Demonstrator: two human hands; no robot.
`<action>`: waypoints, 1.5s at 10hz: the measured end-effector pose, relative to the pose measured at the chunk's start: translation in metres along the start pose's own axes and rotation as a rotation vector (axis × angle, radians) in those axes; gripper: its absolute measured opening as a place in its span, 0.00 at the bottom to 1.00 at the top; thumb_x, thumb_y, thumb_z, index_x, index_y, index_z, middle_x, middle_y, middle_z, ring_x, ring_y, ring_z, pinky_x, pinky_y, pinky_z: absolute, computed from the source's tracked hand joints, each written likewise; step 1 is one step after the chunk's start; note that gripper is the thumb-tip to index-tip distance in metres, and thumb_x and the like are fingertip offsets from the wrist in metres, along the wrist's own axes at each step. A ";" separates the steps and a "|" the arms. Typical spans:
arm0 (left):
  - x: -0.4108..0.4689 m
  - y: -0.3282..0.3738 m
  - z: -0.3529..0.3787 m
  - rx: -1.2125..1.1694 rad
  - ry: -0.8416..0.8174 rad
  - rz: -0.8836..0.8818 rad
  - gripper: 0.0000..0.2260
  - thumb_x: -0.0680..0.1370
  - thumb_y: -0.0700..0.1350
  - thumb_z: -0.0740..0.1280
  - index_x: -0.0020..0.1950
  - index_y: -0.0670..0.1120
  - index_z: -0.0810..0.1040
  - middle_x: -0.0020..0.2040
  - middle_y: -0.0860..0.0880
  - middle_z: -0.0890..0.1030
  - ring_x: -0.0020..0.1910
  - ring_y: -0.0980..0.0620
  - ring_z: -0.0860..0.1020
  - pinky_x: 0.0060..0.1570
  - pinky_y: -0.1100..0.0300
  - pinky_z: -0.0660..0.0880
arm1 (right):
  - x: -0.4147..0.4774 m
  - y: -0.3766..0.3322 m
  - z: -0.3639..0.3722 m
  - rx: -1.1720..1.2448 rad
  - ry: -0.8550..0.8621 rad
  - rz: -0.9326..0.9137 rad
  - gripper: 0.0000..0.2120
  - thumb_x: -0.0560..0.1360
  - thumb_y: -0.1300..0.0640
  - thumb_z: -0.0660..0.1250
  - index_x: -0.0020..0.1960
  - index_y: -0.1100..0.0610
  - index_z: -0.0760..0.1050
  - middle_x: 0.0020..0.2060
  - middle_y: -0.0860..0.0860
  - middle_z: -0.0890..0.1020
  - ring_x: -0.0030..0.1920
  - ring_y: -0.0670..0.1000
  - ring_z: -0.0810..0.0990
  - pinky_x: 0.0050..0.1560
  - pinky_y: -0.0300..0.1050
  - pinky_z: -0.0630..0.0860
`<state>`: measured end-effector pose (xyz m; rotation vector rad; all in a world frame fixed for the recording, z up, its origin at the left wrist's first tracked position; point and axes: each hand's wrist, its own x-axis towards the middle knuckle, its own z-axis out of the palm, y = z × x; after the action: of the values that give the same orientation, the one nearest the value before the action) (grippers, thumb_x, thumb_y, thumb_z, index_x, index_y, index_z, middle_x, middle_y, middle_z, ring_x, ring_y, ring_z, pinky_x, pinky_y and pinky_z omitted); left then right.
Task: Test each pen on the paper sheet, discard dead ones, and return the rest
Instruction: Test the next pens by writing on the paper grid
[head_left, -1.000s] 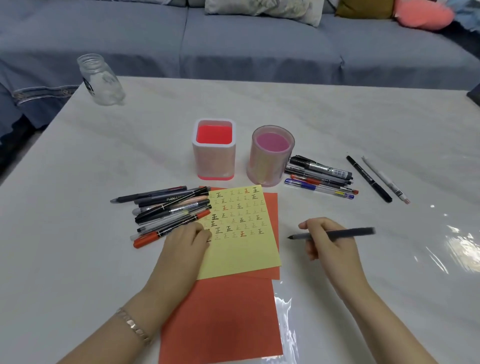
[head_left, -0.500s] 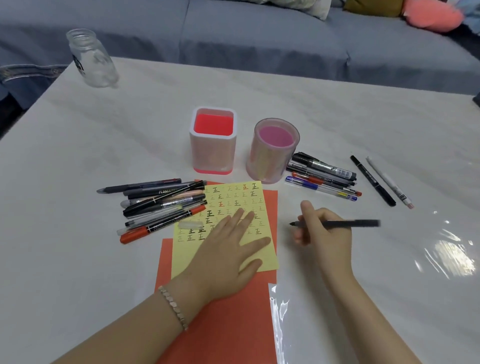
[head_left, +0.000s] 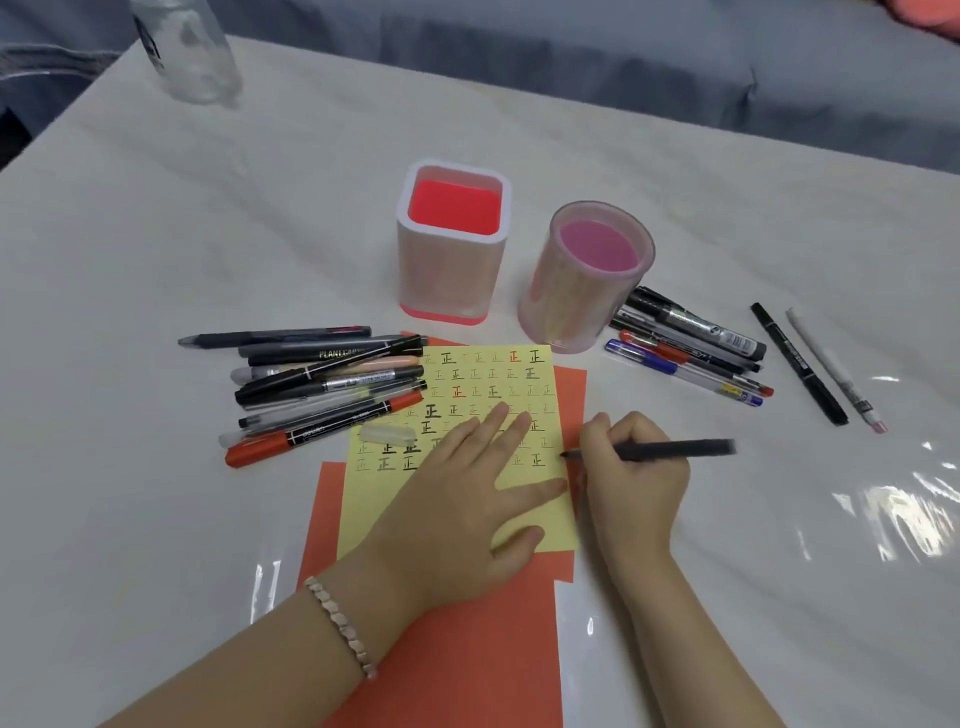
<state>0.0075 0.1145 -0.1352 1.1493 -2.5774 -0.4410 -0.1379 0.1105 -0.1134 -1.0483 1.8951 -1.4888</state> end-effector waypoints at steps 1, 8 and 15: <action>0.000 0.000 0.001 -0.009 -0.006 -0.003 0.18 0.74 0.55 0.58 0.63 0.58 0.76 0.71 0.40 0.66 0.72 0.41 0.60 0.70 0.50 0.53 | 0.001 0.001 0.001 -0.048 -0.017 -0.037 0.17 0.71 0.68 0.65 0.27 0.68 0.62 0.24 0.67 0.70 0.25 0.49 0.68 0.28 0.35 0.66; 0.000 0.001 -0.001 -0.024 -0.017 -0.018 0.19 0.73 0.55 0.58 0.62 0.58 0.76 0.71 0.40 0.66 0.72 0.41 0.60 0.70 0.50 0.53 | 0.000 0.000 0.003 -0.115 -0.050 -0.041 0.16 0.70 0.66 0.66 0.27 0.67 0.66 0.25 0.66 0.72 0.25 0.48 0.69 0.27 0.33 0.64; 0.000 0.002 -0.002 -0.037 -0.007 -0.023 0.18 0.73 0.55 0.59 0.63 0.58 0.76 0.71 0.40 0.67 0.72 0.41 0.61 0.69 0.50 0.53 | 0.001 0.000 0.001 -0.093 -0.018 -0.017 0.13 0.69 0.69 0.64 0.28 0.71 0.66 0.22 0.57 0.67 0.25 0.46 0.66 0.26 0.29 0.63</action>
<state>0.0068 0.1155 -0.1325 1.1675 -2.5537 -0.4964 -0.1377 0.1093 -0.1138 -1.1188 1.9643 -1.4076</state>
